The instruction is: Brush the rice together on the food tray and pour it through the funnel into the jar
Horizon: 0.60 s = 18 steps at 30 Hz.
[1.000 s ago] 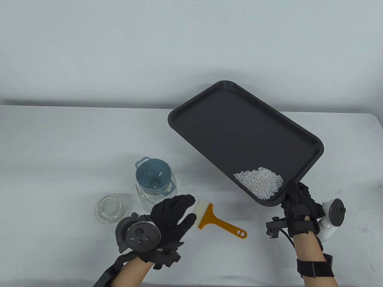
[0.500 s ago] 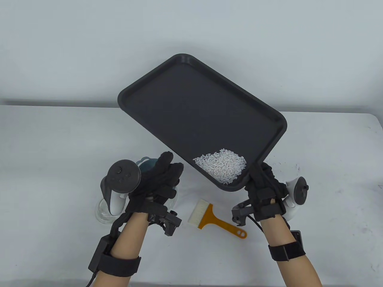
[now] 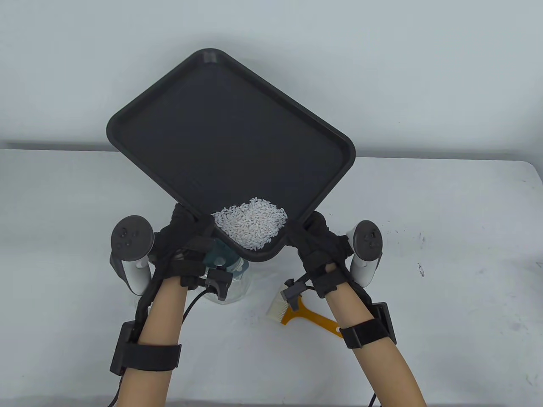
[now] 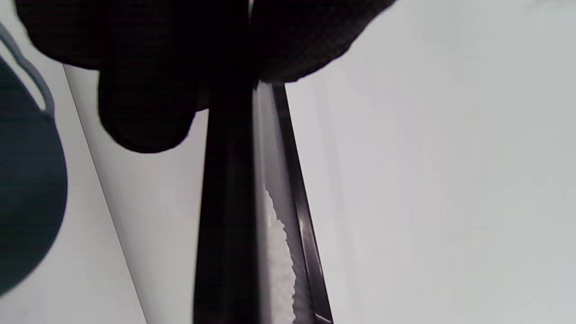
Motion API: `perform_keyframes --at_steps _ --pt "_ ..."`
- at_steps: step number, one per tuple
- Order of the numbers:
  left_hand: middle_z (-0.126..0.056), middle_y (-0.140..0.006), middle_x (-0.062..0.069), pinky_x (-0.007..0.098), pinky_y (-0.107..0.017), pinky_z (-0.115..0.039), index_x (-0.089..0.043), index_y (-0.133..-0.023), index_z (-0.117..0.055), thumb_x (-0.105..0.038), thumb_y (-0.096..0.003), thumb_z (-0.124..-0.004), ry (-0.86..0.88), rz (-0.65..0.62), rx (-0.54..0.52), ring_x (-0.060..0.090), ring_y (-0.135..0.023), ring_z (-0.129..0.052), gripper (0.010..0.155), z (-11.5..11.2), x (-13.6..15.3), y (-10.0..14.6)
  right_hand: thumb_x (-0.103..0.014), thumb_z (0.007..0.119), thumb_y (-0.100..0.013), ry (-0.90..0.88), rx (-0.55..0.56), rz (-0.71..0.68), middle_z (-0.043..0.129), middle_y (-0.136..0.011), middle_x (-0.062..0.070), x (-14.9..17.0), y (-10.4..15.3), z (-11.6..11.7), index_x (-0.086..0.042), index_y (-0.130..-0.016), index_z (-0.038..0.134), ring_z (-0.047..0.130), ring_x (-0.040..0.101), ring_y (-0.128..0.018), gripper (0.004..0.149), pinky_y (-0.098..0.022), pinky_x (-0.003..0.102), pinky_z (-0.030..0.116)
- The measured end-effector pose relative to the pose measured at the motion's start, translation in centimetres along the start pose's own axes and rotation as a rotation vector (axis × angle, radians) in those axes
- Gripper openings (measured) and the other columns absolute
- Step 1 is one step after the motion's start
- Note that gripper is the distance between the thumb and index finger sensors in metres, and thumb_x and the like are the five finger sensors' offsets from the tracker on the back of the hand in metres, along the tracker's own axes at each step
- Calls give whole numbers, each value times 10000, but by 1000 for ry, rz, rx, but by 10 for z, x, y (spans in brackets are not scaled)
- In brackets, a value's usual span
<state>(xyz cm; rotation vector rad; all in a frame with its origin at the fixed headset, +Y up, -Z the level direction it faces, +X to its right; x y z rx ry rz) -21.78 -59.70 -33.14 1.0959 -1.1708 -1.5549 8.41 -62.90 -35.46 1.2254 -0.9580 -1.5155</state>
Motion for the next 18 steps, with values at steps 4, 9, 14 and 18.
perform_keyframes --at_steps 4,9,14,18 --pt "-793 -852 372 697 -595 -629 285 -969 -331 -137 -480 -741 -17 -35 -58 506 -632 -982 765 20 13 -4 -289 730 -507 96 -23 17 749 -844 222 6 -9 17 54 -826 474 960 359 -659 534 -534 598 645" --pt "-822 -846 342 689 -606 -630 261 -969 -394 -141 -477 -745 -72 -60 -98 476 -625 -1006 726 37 27 -9 -296 747 -496 172 -7 46 768 -852 201 18 -19 33 16 -839 518 950 365 -670 517 -536 602 640" --pt "-839 -840 319 682 -614 -631 242 -966 -427 -148 -477 -750 -110 -69 -124 454 -622 -1018 705 46 39 -12 -295 761 -486 206 7 84 782 -848 189 31 -26 43 -10 -840 549 953 360 -665 501 -532 599 645" --pt "-860 -829 289 682 -616 -629 221 -966 -456 -153 -475 -755 -130 -95 -144 438 -610 -1029 686 50 48 -11 -296 784 -471 238 24 109 796 -842 176 37 -28 45 -47 -832 588 960 354 -656 480 -527 594 652"
Point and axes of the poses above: the tracker on the back of each hand, its own x axis roughly to the little-finger side, its own y axis roughly from the fingertips to the wrist, z = x × y, the point moved 1 cm from there along -y, roughly from the wrist to the fingertips
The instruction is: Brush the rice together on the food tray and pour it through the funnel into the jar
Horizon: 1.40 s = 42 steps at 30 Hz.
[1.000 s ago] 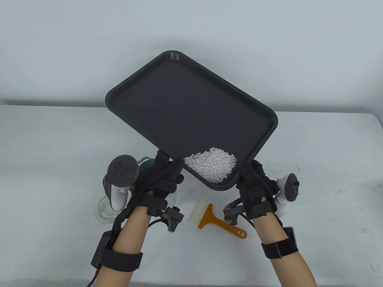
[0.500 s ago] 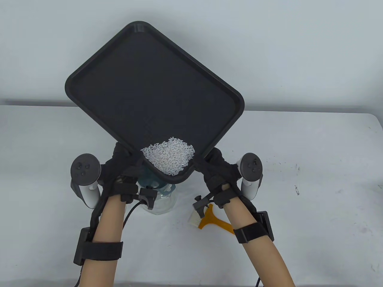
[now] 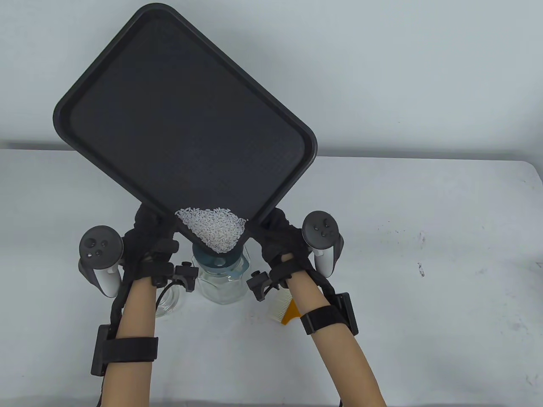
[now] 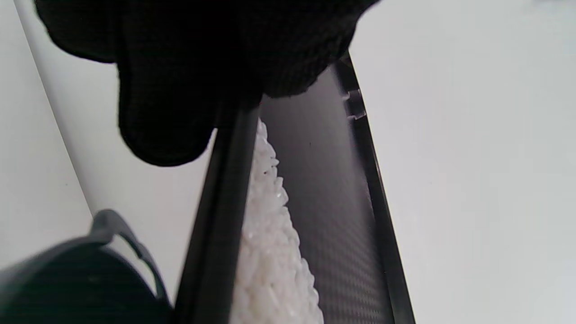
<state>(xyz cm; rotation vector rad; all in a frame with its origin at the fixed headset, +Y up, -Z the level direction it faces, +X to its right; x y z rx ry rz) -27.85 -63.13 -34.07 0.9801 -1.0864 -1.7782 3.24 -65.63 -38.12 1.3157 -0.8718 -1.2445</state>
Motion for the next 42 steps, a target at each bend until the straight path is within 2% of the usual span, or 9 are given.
perform_keyframes --at_steps 12,30,33,37,42 --pt "-916 -769 195 678 -629 -628 116 -973 -523 -197 -479 -767 -141 -181 -74 369 -552 -1064 634 3 -6 13 -299 823 -441 67 49 -7 821 -820 148 3 2 -2 -126 -793 663 981 320 -633 423 -518 577 674" --pt "-913 -736 178 690 -633 -607 76 -980 -511 -208 -487 -766 -162 -267 -92 333 -490 -1045 624 2 -34 26 -313 814 -454 106 83 -121 831 -813 149 -15 16 -15 -147 -790 664 995 309 -621 403 -515 564 689" --pt "-917 -721 187 699 -632 -597 85 -976 -520 -211 -486 -771 -156 -297 -69 332 -471 -1045 625 -1 -44 30 -339 780 -480 66 95 -149 833 -806 154 -15 21 -21 -128 -790 647 1007 300 -610 397 -511 552 704" --pt "-926 -688 196 711 -629 -589 123 -965 -536 -235 -489 -781 -165 -359 -25 335 -451 -1043 644 -12 -61 39 -279 724 -499 -70 103 -158 796 -765 191 -14 29 -31 -40 -771 571 1029 255 -572 393 -518 495 732" --pt "-931 -683 190 737 -632 -545 178 -945 -553 -300 -505 -782 -187 -410 49 374 -466 -1022 689 -30 -80 51 -264 718 -496 -220 131 -158 808 -718 206 -8 48 -59 13 -760 547 1048 239 -510 419 -496 470 756"
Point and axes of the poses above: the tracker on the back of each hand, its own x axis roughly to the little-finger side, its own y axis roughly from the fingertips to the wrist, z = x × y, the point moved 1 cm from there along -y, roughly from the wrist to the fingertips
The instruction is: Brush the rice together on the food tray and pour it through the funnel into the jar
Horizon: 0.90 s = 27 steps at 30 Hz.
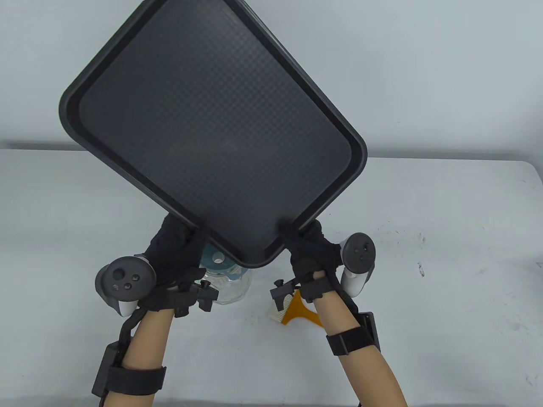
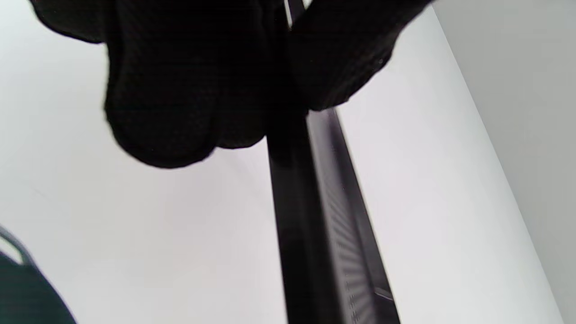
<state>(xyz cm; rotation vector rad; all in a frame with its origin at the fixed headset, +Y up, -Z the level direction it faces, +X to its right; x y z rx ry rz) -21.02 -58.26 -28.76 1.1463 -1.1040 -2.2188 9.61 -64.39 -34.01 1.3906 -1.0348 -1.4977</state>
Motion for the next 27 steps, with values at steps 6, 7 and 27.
perform_keyframes --at_steps 6,7,27 --pt "-956 -684 231 805 -624 -434 167 -917 -639 -434 -503 -793 -30 -42 77 455 -486 -989 746 -19 -17 7 -252 690 -511 -137 8 41 782 -711 273 -4 16 -44 97 -763 495 1050 268 -468 472 -477 471 759" --pt "-959 -686 243 812 -623 -424 163 -918 -653 -426 -510 -781 -40 -49 92 472 -490 -982 728 -21 -18 8 -253 687 -514 -146 13 45 778 -712 277 -4 17 -47 101 -763 490 1051 268 -463 476 -476 470 759" --pt "-727 -924 390 837 -613 -357 66 -1027 -606 -368 -552 -683 -198 70 -26 623 -719 -805 648 -1 52 73 -271 641 -542 52 300 195 776 -653 328 35 68 -172 154 -732 470 1068 268 -353 496 -410 444 787"
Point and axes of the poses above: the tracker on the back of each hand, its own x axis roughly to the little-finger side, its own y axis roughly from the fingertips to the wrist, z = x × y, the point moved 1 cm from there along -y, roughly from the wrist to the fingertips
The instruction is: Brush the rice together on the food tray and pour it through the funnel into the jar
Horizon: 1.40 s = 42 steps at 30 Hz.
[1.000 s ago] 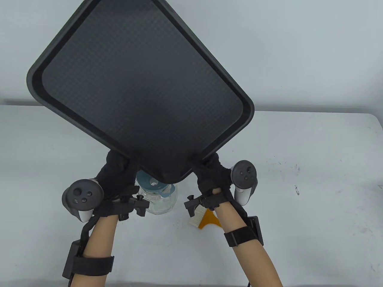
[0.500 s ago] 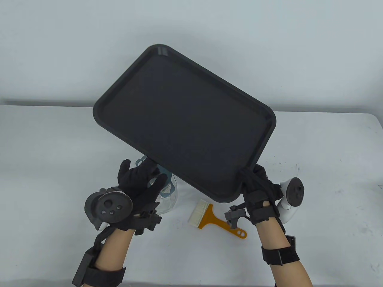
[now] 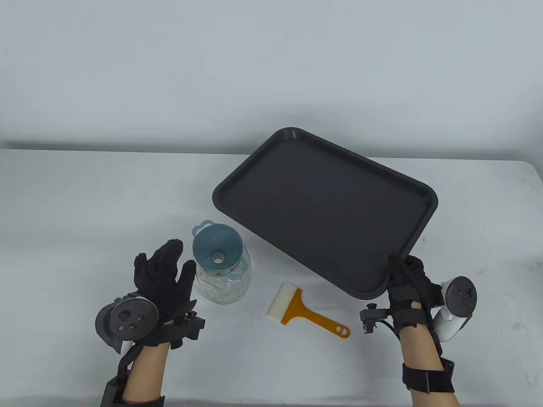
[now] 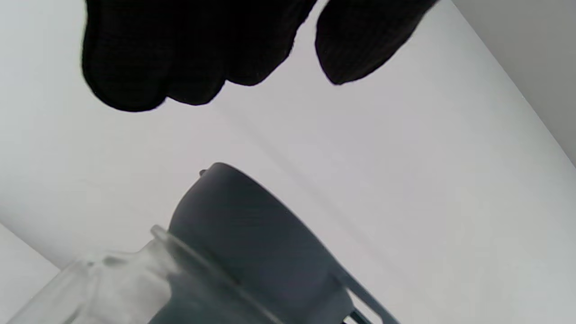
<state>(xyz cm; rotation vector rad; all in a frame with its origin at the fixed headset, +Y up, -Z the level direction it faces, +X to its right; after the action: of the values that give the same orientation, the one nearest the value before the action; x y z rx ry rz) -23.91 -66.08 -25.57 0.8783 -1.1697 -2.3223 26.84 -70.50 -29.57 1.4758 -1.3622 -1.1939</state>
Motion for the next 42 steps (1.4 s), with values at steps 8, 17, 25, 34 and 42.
perform_keyframes --at_steps 8,17,25,34,42 --pt "-692 -942 410 836 -611 -358 86 -1044 -553 -373 -553 -677 -14 45 67 643 -736 -782 684 -13 13 10 -278 643 -542 102 29 52 778 -649 334 22 -2 -14 156 -732 472 1067 274 -344 504 -406 450 785" --pt "-679 -945 422 841 -604 -349 99 -1045 -541 -375 -549 -681 -36 56 110 659 -736 -770 700 -16 17 16 -285 660 -533 132 46 118 790 -648 332 34 -4 -28 147 -738 489 1071 282 -335 507 -396 460 786" --pt "-669 -949 423 842 -604 -344 102 -1047 -529 -374 -548 -680 -48 72 144 662 -742 -762 706 -19 17 19 -268 692 -515 288 101 236 813 -646 324 47 -5 -48 147 -763 529 1070 293 -334 510 -383 489 774" --pt "-665 -951 428 842 -603 -344 103 -1048 -527 -375 -548 -679 -51 91 172 666 -742 -762 708 -22 18 19 -259 711 -503 698 85 357 880 -604 233 61 -16 -64 195 -778 574 1075 234 -265 548 -372 484 786" --pt "-665 -955 422 842 -604 -343 101 -1051 -521 -378 -550 -677 -58 104 190 665 -747 -758 710 -25 19 19 -257 731 -491 955 49 380 915 -556 177 67 -23 -60 216 -795 596 1058 180 -197 579 -354 460 800"
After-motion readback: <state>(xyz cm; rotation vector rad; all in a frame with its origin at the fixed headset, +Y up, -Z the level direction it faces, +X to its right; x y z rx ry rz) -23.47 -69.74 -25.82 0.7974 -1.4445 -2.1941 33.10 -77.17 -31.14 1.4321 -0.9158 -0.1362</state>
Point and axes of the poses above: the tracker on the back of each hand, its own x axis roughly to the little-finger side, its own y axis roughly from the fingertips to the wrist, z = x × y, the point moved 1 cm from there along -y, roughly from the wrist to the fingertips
